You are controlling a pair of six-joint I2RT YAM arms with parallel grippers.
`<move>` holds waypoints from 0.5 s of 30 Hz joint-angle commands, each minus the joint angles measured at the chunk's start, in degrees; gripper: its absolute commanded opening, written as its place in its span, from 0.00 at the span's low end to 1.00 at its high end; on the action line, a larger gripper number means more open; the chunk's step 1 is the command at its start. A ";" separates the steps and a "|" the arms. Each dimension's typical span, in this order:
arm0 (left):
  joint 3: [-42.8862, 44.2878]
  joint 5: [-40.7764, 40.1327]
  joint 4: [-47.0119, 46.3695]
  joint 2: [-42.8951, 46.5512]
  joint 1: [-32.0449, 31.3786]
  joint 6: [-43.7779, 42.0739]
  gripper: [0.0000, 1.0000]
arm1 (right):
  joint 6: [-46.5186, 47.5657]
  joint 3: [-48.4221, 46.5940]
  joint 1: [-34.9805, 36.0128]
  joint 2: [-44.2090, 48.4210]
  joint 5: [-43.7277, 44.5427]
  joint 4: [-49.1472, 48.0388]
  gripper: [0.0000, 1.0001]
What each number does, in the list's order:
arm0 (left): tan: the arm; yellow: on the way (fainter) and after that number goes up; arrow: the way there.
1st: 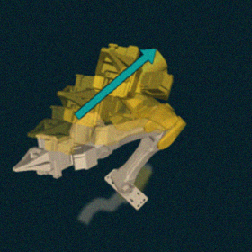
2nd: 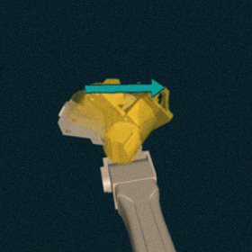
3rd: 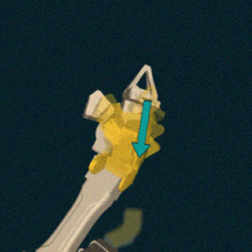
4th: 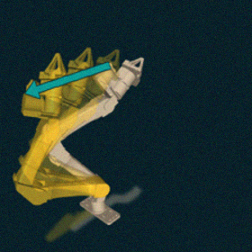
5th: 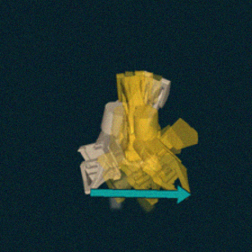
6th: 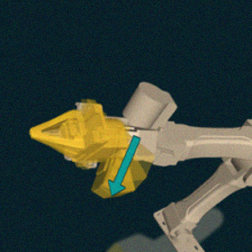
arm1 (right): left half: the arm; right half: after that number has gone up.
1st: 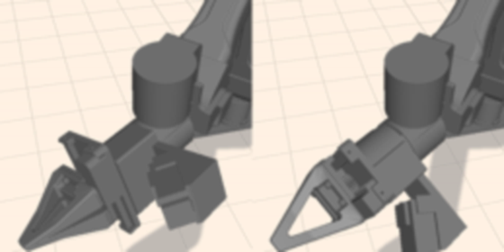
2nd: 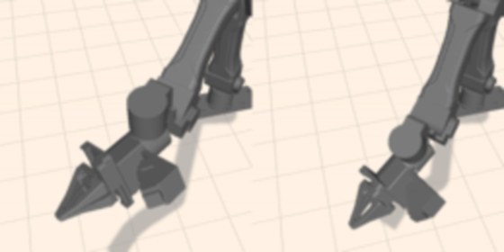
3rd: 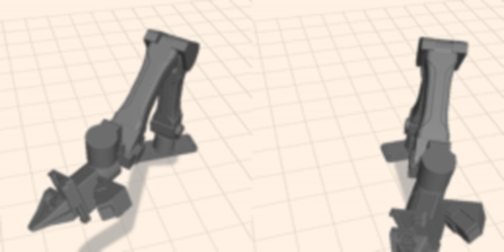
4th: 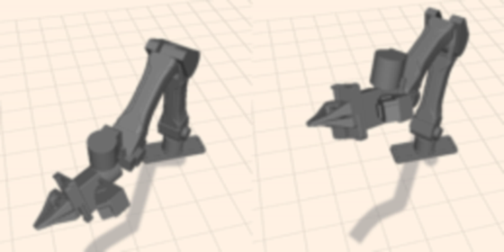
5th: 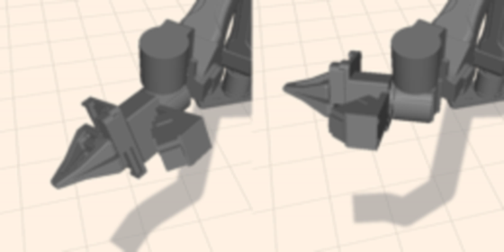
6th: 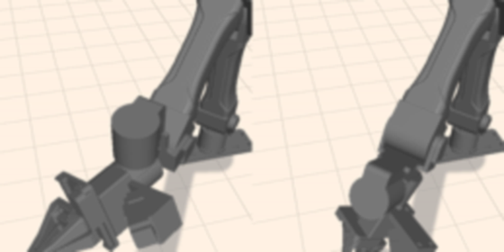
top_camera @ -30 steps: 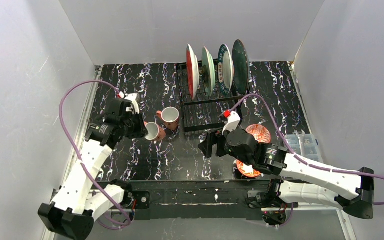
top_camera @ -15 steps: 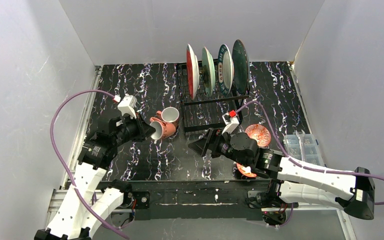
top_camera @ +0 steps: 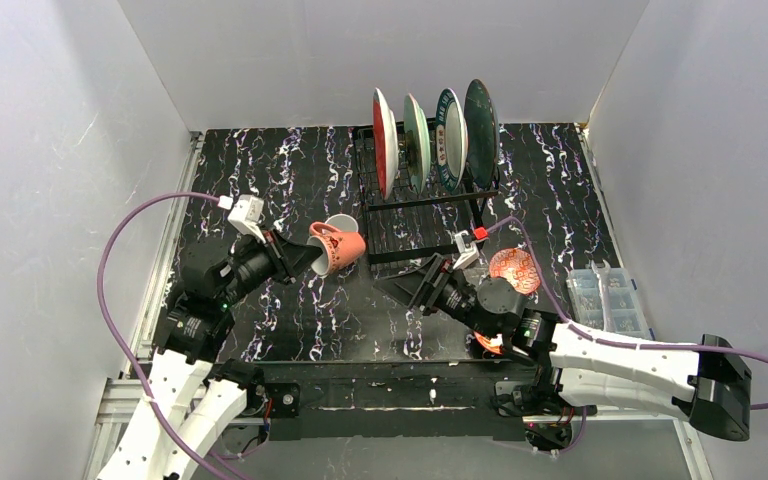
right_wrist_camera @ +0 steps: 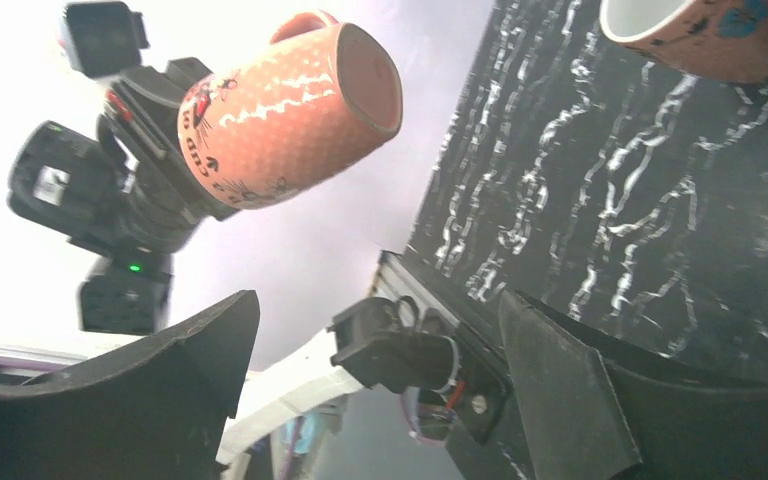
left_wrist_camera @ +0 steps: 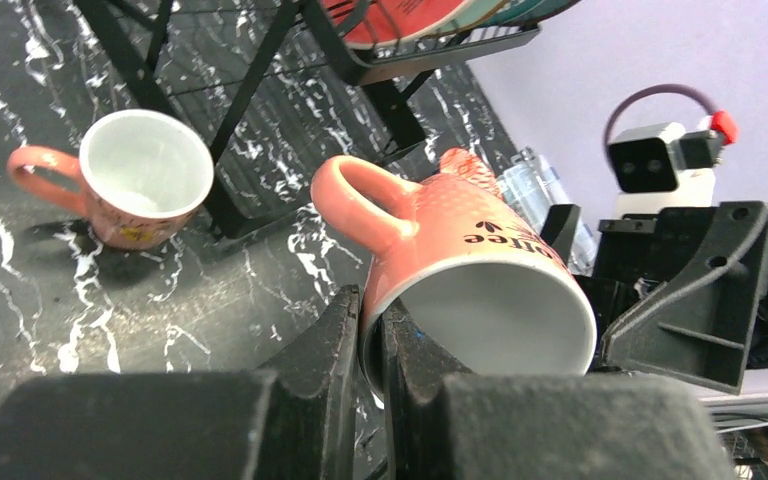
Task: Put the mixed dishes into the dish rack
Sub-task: Turn the cup upside down in the dish rack.
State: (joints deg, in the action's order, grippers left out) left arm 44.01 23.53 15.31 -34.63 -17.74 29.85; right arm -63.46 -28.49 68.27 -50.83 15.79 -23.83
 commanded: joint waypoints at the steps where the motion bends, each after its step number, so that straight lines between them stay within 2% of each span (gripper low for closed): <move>1: -1.44 4.79 -11.45 2.55 0.35 3.45 0.00 | -3.22 1.09 -0.06 0.17 -0.92 -13.34 0.98; 6: -4.31 8.63 -18.68 3.07 0.38 7.25 0.00 | -4.32 0.87 -0.07 -2.33 -1.95 -18.80 0.98; 15: -5.29 11.16 -22.76 4.79 0.38 10.58 0.00 | -4.63 -1.35 -0.06 -7.42 -2.38 -27.02 0.99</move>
State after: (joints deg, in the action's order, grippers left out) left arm 38.72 31.79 -0.19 -31.62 -17.74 37.63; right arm -67.59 -27.55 68.27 -56.66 13.72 -42.78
